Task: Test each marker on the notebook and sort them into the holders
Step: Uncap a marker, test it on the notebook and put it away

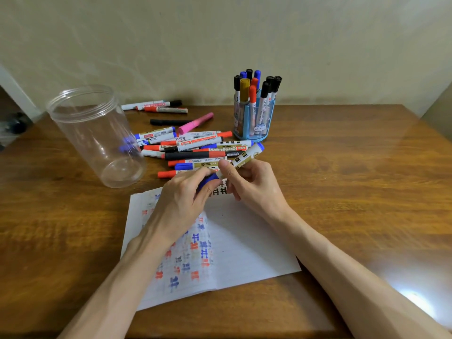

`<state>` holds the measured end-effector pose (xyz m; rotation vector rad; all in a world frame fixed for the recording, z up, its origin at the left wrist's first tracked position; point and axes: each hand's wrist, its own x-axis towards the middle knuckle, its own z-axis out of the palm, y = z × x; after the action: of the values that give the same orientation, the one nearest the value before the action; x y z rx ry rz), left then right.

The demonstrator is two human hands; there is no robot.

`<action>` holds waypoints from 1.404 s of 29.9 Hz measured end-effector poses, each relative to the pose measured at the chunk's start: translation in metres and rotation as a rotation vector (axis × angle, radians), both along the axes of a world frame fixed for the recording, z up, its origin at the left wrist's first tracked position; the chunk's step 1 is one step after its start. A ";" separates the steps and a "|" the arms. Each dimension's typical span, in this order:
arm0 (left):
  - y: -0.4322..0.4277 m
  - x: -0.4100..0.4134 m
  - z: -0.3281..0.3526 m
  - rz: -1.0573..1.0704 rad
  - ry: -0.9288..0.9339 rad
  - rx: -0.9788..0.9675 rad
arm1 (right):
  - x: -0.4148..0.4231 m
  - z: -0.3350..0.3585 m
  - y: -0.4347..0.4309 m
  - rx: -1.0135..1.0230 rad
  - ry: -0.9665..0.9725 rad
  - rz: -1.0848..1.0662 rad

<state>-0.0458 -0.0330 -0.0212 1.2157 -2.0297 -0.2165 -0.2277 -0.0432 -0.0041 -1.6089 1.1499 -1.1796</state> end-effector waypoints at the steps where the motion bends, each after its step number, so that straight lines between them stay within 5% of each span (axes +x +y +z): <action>1: 0.000 0.000 0.000 -0.001 -0.002 -0.011 | 0.000 0.000 0.000 0.001 0.018 -0.013; 10: -0.002 0.001 -0.004 -0.005 -0.002 -0.030 | 0.006 -0.001 0.003 0.065 -0.170 -0.034; 33: 0.003 -0.003 0.007 -0.153 0.271 0.319 | -0.011 0.005 0.002 -0.002 -0.086 0.099; 42: -0.001 -0.004 -0.002 0.047 0.026 -0.028 | 0.005 -0.004 0.003 0.107 -0.210 -0.009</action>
<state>-0.0497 -0.0341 -0.0237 1.2358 -1.9733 -0.1794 -0.2226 -0.0401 -0.0079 -1.3656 1.0671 -1.2391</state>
